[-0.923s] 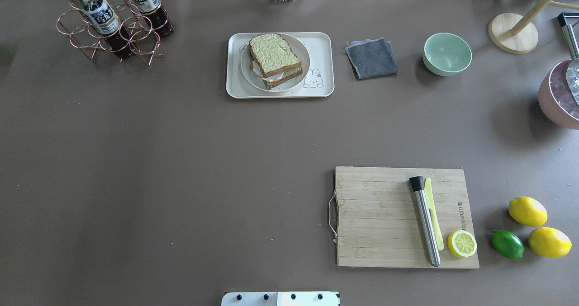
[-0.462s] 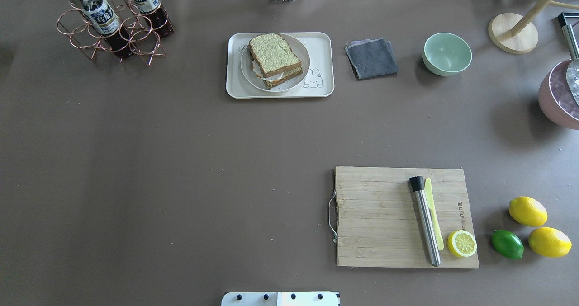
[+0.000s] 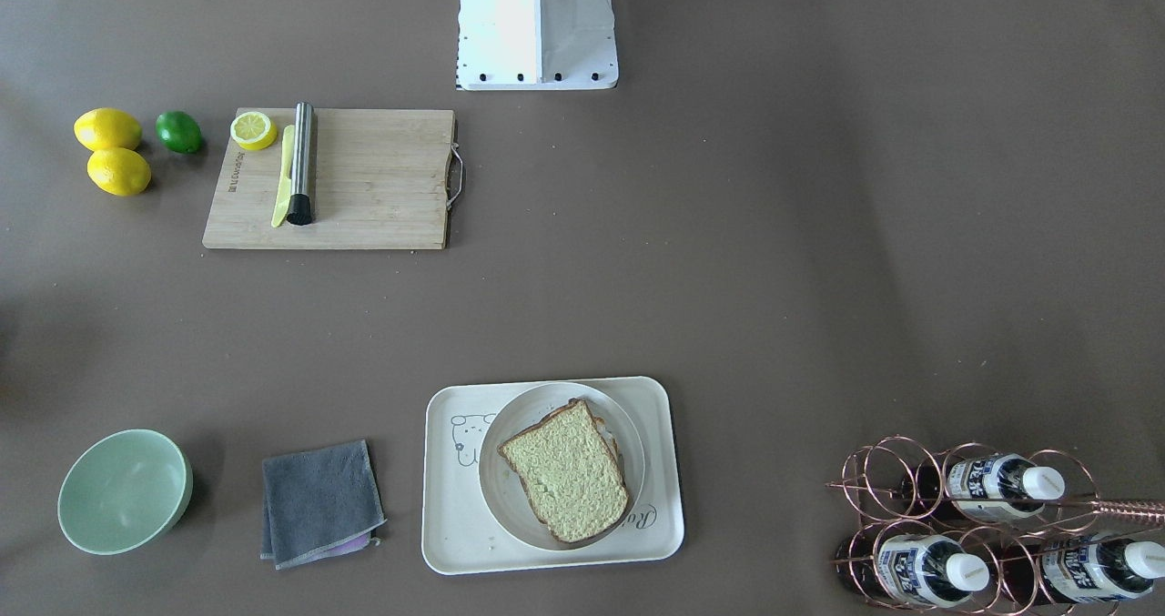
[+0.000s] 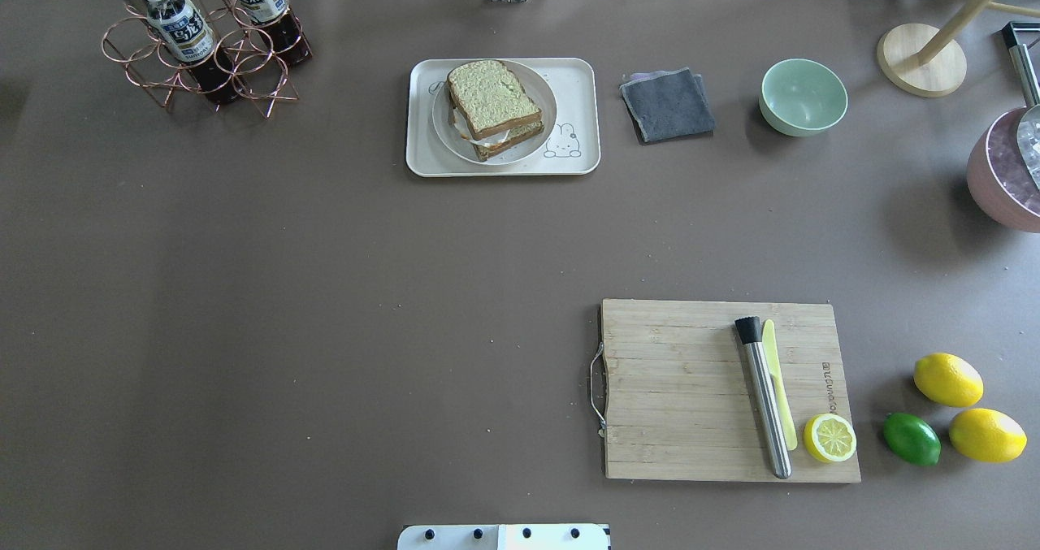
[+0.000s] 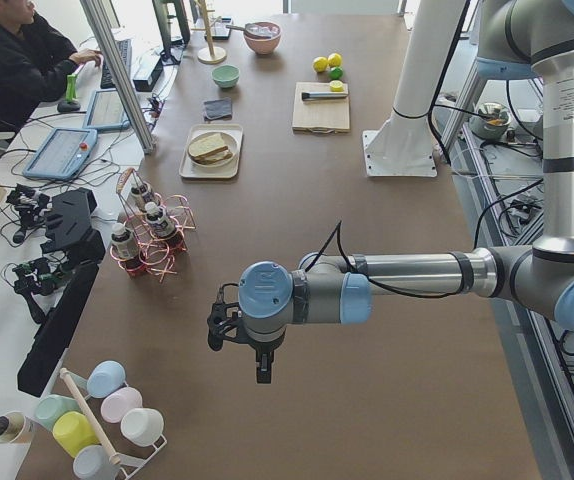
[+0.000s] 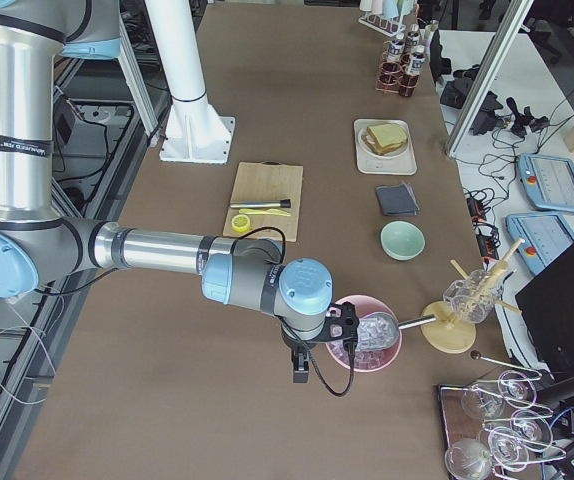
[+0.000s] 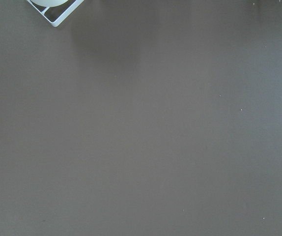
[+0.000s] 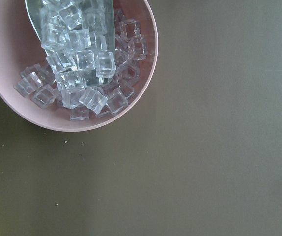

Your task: Make sandwich and place on tray

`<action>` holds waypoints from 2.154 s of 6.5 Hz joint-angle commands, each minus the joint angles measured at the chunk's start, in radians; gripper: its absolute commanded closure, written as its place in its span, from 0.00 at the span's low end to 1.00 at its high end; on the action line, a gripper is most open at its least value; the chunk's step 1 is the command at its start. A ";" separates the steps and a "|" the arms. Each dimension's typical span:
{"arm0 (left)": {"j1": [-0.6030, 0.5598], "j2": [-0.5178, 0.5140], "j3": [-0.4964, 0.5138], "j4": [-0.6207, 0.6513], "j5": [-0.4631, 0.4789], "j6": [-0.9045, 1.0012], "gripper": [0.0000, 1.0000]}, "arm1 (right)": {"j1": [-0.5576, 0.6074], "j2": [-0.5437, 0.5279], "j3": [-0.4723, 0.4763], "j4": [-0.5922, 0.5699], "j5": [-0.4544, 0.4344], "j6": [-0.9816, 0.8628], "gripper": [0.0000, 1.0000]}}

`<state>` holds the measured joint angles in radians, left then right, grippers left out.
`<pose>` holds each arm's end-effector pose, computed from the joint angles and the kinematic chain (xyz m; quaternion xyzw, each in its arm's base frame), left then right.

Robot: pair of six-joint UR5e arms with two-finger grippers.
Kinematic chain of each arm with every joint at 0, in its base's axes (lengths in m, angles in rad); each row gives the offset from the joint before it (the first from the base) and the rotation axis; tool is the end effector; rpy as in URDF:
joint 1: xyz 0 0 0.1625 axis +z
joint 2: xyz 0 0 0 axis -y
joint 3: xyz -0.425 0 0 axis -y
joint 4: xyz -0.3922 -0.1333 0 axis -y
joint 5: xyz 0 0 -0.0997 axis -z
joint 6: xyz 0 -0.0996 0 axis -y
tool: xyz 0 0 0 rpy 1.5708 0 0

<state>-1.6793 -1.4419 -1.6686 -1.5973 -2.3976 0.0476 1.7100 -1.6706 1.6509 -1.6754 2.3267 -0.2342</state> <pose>-0.1070 -0.4277 0.6641 0.0292 0.4007 -0.0288 0.9153 0.1254 -0.4265 0.6774 0.0116 -0.3726 -0.0211 0.9277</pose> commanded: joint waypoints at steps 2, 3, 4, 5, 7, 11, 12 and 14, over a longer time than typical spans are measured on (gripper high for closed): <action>0.000 0.000 0.000 -0.001 0.000 0.000 0.02 | 0.002 0.012 0.007 0.000 0.003 0.065 0.00; 0.000 -0.002 0.000 -0.001 0.000 0.000 0.02 | 0.002 0.012 0.007 0.000 0.006 0.065 0.00; 0.000 -0.003 0.000 -0.001 0.000 0.000 0.02 | 0.002 0.012 0.007 0.002 0.014 0.066 0.00; 0.000 -0.005 0.001 -0.001 0.000 -0.002 0.02 | 0.002 0.012 0.006 0.002 0.014 0.066 0.00; 0.000 -0.008 0.001 -0.001 0.002 -0.002 0.02 | 0.002 0.011 0.006 0.000 0.017 0.064 0.00; 0.001 -0.014 0.001 -0.001 0.002 -0.003 0.02 | 0.002 0.011 0.007 0.002 0.016 0.066 0.00; 0.001 -0.014 -0.002 -0.001 0.000 -0.003 0.02 | 0.002 0.011 0.007 0.002 0.016 0.066 0.00; 0.001 -0.014 0.001 -0.003 0.002 -0.003 0.02 | 0.002 0.011 0.012 0.002 0.016 0.066 0.00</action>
